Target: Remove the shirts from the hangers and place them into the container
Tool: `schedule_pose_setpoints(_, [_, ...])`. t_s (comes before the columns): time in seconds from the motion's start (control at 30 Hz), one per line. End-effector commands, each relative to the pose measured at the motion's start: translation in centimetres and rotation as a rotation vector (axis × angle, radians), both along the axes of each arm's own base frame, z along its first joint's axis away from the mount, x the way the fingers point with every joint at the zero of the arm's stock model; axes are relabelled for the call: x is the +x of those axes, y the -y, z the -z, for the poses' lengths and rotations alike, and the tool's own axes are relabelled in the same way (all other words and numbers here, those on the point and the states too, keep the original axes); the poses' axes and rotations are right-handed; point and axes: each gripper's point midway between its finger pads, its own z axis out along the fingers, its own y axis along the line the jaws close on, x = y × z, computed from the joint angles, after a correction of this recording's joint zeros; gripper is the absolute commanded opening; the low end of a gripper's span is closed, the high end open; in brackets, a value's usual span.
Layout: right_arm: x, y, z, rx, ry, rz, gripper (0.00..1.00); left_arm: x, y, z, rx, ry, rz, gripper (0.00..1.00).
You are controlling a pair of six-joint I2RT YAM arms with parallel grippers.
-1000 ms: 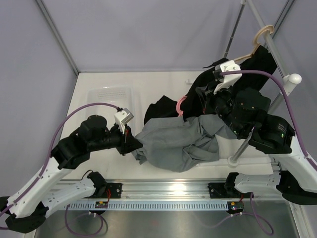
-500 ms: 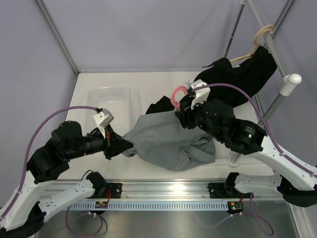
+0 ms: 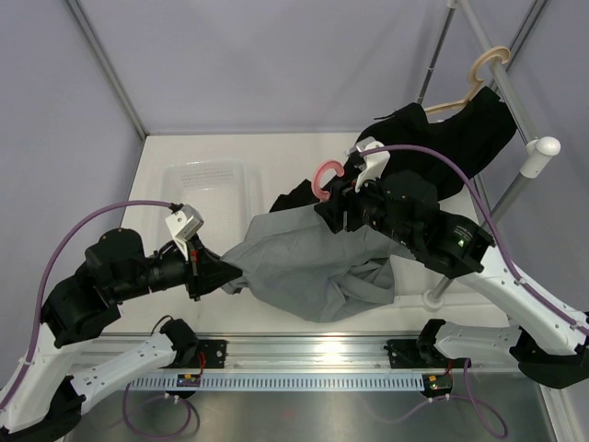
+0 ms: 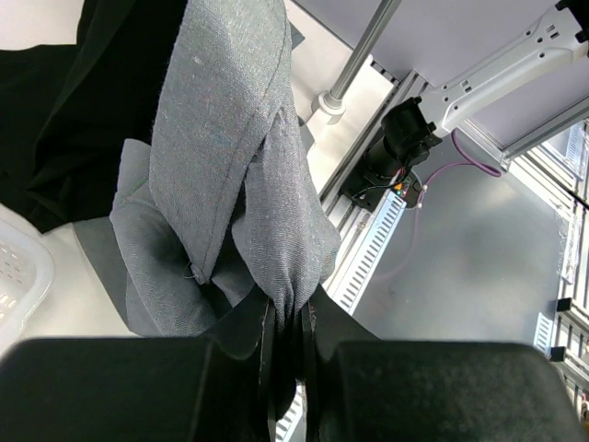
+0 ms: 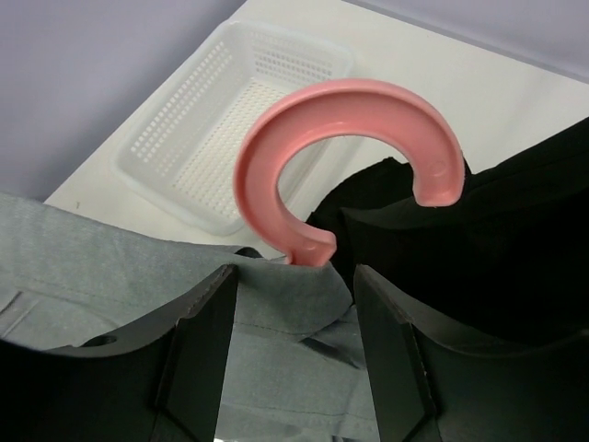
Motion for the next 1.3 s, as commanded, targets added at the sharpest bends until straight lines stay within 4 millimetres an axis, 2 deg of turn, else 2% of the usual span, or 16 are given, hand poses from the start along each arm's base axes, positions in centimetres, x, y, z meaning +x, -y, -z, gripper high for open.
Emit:
schedule_pose_setpoints(0.0, [-1.0,-0.2,-3.9,0.105,0.058,-0.057,0.63,-0.1,0.9,-2.2,-0.071,0.069,0.044,0.0])
schedule_pose_setpoints(0.13, [-0.3,-0.9,-4.2,0.088,0.072,-0.057,0.63,-0.2,1.4,-2.2,-0.077,0.057,0.066,0.0])
schedule_pose_setpoints(0.27, [0.4,-1.4,-5.4,0.078,0.101,-0.059,0.62,-0.3,1.2,-2.1,-0.075,0.056,0.067,0.0])
schedule_pose_setpoints(0.4, [1.3,-2.1,-5.6,0.05,0.111,-0.044,0.61,-0.6,1.1,-2.1,-0.079,0.055,0.075,0.0])
schedule_pose_setpoints(0.6, [1.9,-2.6,-5.5,0.049,0.112,-0.038,0.4,-1.1,1.1,-2.4,-0.094,0.061,0.099,0.0])
schedule_pose_setpoints(0.63, [2.0,-2.5,-5.4,0.048,0.114,-0.028,0.34,-1.2,1.1,-2.4,-0.097,0.062,0.097,0.0])
schedule_pose_setpoints(0.67, [2.1,-2.3,-5.4,0.048,0.113,-0.018,0.08,-1.1,1.0,-2.5,-0.098,0.062,0.092,0.0])
schedule_pose_setpoints(0.7, [2.2,-2.0,-5.5,0.051,0.112,-0.005,0.0,-1.2,0.9,-2.4,-0.093,0.06,0.09,0.0])
schedule_pose_setpoints(0.77, [2.3,-1.3,-5.7,0.056,0.115,0.028,0.0,-1.0,0.8,-2.1,-0.083,0.051,0.079,0.02])
schedule_pose_setpoints(0.8, [2.1,-0.6,-6.4,0.075,0.128,0.049,0.0,-0.8,0.7,-1.9,-0.073,0.044,0.06,0.2])
schedule_pose_setpoints(0.9, [2.0,1.1,-7.3,0.091,0.146,0.105,0.0,-0.2,0.5,-0.1,-0.018,0.005,0.033,0.37])
schedule_pose_setpoints(1.0, [1.6,2.2,-8.2,0.1,0.148,0.13,0.0,0.0,0.6,1.5,0.011,-0.028,0.022,0.46])
schedule_pose_setpoints(1.17, [0.9,3.0,-9.1,0.129,0.155,0.128,0.0,0.4,1.2,2.7,0.017,-0.048,0.025,0.51])
schedule_pose_setpoints(1.27, [0.6,3.4,-9.4,0.132,0.154,0.128,0.0,0.7,1.5,3.1,0.039,-0.062,0.027,0.44])
